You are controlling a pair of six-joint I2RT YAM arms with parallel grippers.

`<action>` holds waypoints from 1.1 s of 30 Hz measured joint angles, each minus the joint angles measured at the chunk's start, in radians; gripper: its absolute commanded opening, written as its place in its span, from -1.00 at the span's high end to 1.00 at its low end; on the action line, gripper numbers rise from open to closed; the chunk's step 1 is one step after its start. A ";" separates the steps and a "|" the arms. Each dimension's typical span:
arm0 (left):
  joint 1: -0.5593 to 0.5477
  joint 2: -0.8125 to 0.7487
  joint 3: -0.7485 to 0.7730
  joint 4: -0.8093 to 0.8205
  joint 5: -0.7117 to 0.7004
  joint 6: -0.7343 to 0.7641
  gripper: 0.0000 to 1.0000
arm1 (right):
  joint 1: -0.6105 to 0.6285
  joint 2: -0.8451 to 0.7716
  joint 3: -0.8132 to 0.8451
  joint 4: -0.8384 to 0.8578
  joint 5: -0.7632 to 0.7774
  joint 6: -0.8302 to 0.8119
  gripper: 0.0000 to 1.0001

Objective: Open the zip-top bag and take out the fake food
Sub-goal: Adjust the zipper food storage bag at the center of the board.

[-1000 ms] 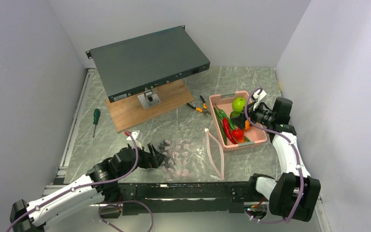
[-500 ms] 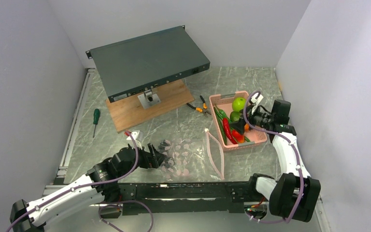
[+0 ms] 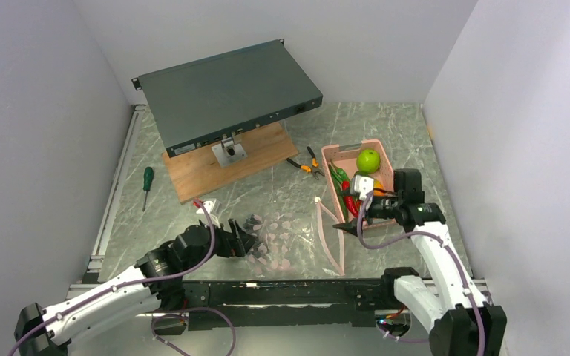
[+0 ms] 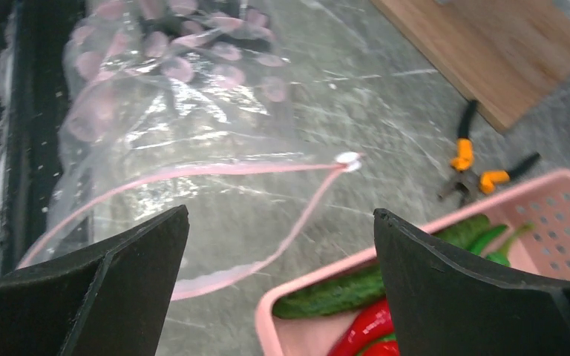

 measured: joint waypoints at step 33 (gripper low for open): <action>0.006 0.460 0.010 0.294 0.017 -0.015 0.95 | 0.433 0.235 -0.092 0.090 0.266 -0.021 0.17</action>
